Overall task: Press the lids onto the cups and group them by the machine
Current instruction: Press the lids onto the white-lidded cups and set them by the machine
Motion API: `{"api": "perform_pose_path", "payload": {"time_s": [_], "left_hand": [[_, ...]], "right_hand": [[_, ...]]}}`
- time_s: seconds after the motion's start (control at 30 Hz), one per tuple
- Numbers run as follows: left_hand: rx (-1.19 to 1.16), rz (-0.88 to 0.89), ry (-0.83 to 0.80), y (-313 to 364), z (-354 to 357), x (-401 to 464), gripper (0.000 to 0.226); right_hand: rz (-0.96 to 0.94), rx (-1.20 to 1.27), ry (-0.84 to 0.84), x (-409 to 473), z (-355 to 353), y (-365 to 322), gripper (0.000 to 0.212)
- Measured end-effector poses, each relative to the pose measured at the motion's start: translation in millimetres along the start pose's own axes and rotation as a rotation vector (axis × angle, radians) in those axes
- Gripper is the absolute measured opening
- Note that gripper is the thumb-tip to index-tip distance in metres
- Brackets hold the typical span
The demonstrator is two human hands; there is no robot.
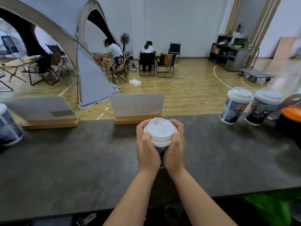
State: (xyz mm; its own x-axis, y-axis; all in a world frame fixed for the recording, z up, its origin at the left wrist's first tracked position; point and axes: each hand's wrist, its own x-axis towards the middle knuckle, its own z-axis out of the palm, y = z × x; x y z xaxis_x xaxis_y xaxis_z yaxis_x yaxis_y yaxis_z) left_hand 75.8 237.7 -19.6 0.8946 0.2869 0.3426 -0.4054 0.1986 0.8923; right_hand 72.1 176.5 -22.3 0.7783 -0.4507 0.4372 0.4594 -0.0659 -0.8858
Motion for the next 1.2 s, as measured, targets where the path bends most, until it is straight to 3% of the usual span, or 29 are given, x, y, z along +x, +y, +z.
{"api": "perform_pose_path", "payload": {"time_s": [0.37,0.6,0.8,0.97,1.2], "left_hand": [[0.016,0.038,0.007,-4.1,1.0,3.9,0.027],[0.205,0.054,-0.044,11.0,-16.7,13.0,0.025],[0.123,-0.029,-0.056,15.7,-8.8,-3.6,0.034],[-0.011,0.011,0.034,12.5,-2.9,-15.0,0.035],[-0.005,0.110,0.057,4.5,-2.0,-10.4,0.041]], "right_hand": [[-0.024,-0.037,-0.030,3.4,0.1,3.6,0.032],[0.028,-0.054,-0.066,2.3,-17.2,-11.0,0.011],[0.034,-0.057,-0.164,-1.1,-18.4,-10.0,0.038],[-0.006,0.044,-0.120,-13.5,-10.1,-11.6,0.028],[-0.087,0.113,-0.069,-9.9,-1.0,-4.3,0.038]]}}
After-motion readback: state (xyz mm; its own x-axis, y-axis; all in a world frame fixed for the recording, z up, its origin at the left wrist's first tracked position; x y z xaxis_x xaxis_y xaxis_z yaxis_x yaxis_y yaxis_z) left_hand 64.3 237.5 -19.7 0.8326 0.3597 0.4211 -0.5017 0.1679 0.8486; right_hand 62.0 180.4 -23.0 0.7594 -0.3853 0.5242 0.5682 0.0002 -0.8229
